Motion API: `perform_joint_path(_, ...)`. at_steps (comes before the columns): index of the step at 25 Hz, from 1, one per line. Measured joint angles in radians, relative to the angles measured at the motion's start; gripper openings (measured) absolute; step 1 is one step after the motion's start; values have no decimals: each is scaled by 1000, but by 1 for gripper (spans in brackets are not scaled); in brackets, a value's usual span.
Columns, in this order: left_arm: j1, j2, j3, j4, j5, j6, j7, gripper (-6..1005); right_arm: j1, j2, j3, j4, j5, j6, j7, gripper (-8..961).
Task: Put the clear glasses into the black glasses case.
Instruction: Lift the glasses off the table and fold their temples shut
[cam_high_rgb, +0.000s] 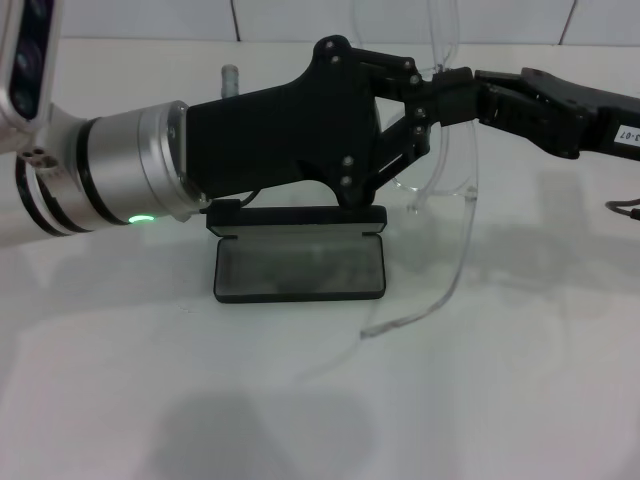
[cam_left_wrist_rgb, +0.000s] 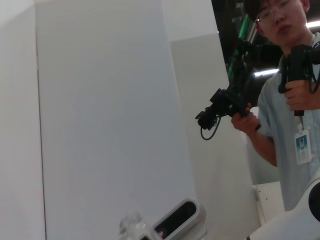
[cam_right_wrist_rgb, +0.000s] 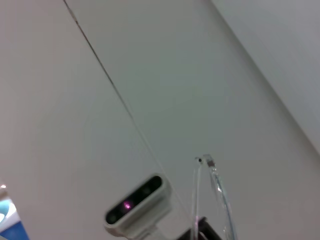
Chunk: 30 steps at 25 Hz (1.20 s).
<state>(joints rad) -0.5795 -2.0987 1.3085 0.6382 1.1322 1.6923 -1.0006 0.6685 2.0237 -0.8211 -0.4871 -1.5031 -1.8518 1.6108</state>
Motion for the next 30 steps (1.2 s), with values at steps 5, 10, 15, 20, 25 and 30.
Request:
perform_joint_path(5,-10,-1,1,-19,0,-1,13,53,7,0,-20,17,27,-13,0,65)
perform_joint_path(10,0,0,1,-19,-36,3,15,53,-5,-5,-10,18,37,2,-3,65)
perform_joint_path(15,24,5,-4,-9,-86,28,15,53,-34,-9,-9,9,52,60,-5,66)
perform_joint_path(20,70,6,-12,41,-99,79,26,53,-58,-10,-7,15,84,123,0,65)
perform_joint_path(25,122,6,23,68,-94,140,111,54,-88,-12,46,21,128,189,40,66)
perform_joint_path(30,140,6,68,65,-94,163,183,54,-102,-6,72,37,187,217,76,66)
